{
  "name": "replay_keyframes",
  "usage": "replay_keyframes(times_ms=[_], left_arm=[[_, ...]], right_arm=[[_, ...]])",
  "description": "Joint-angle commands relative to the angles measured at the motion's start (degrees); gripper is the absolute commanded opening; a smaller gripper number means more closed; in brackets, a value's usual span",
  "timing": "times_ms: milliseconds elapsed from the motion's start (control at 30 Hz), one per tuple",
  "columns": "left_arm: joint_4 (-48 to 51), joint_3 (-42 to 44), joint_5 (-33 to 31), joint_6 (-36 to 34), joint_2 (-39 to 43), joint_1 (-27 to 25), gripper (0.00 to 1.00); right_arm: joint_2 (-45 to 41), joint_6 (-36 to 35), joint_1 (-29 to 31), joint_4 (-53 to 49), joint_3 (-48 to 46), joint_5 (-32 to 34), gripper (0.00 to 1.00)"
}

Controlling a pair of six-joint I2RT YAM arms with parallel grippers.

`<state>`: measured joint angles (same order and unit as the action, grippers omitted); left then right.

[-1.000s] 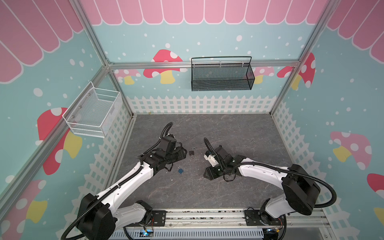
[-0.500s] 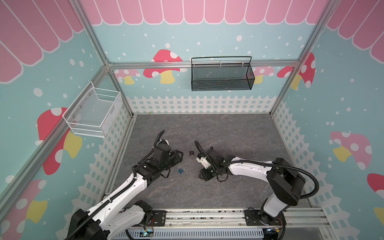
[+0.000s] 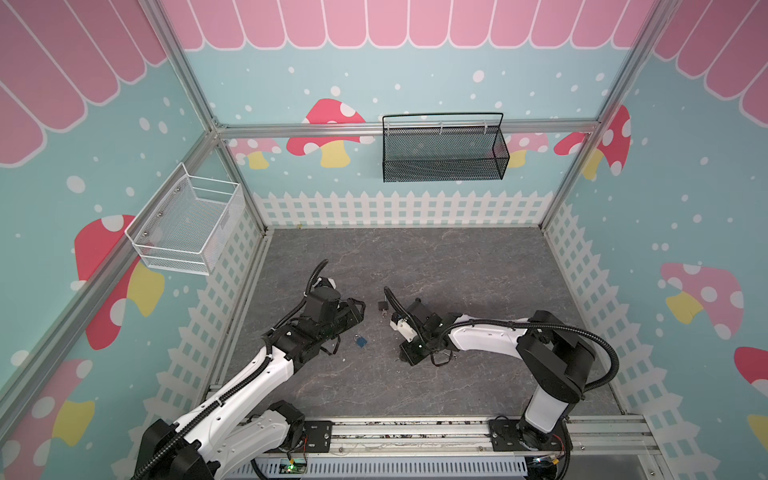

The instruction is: Unlock with the key

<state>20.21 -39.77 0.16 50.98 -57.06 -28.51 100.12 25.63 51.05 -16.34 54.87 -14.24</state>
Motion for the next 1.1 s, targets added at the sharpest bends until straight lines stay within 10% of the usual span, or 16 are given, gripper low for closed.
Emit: replay_keyframes(times_ms=[0,733,1067], left_arm=[[-1.01,1.18,-1.09,2.1,0.75,0.39,0.51],[-6.55,4.15,-3.23,17.6,12.17,-2.78,0.52],[-17.3,4.1,-6.8,11.62,9.3,-10.94,0.51]], right_arm=[[0.87,-0.74,0.4,-0.09,0.43,0.93,0.16],[-13.73,8.01,0.4,12.51,-3.86,-0.57,0.0],[-21.48,16.9,0.13,18.44,-2.23,1.5,0.0]])
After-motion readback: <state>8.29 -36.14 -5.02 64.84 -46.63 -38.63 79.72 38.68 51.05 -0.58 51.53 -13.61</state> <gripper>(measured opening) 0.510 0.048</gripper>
